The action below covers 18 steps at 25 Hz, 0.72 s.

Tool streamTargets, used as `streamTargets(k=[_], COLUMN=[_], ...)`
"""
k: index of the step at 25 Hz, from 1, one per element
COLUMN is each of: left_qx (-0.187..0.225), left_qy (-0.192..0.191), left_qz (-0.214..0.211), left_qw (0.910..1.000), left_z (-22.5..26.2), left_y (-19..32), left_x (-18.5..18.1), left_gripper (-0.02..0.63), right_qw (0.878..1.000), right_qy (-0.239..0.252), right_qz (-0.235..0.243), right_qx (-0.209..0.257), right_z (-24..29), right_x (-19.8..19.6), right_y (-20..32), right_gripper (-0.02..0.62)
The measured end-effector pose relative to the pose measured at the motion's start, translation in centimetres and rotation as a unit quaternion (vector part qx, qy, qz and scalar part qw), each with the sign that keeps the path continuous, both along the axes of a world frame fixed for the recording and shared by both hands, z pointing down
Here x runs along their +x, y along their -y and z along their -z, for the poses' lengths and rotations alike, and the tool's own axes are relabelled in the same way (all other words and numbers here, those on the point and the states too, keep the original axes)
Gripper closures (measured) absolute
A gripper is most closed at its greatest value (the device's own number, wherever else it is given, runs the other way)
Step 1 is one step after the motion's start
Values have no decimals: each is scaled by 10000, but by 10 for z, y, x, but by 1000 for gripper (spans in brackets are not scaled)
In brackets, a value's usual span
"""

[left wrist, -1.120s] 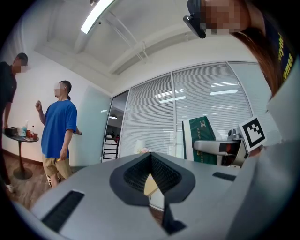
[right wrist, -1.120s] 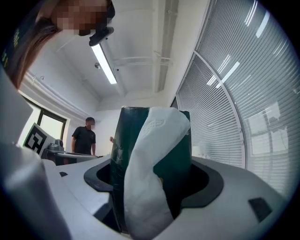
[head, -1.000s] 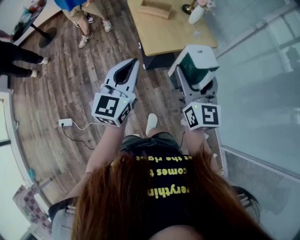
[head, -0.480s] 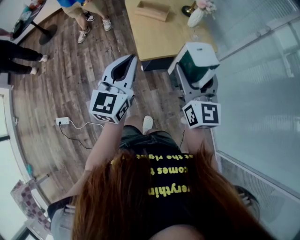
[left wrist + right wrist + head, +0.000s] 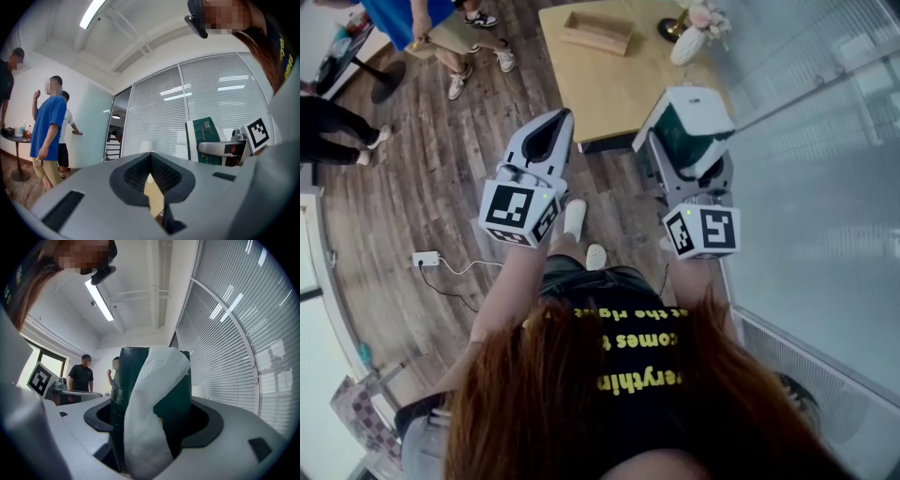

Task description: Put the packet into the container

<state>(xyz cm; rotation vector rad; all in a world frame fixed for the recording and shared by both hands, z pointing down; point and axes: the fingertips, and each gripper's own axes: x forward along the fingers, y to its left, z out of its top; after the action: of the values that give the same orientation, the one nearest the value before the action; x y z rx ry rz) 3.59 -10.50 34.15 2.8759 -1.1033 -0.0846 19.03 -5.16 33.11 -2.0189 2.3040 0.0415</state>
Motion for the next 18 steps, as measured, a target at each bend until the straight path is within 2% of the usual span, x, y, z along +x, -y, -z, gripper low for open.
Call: streamTargets(k=[9, 18], left_qx=[85, 191], left_qy=[-71, -100], left_qz=[-278, -464], left_qw=[9996, 9987], left_z=[6, 20], left_y=[102, 173], left_x=[17, 15], left_gripper=[606, 606], right_qw=[9998, 9993], right_qy=[-67, -79], right_qz=[-174, -347], right_qx=[70, 145], right_z=[7, 19], right_x=[7, -1], right_y=[96, 161], right_gripper=[201, 201])
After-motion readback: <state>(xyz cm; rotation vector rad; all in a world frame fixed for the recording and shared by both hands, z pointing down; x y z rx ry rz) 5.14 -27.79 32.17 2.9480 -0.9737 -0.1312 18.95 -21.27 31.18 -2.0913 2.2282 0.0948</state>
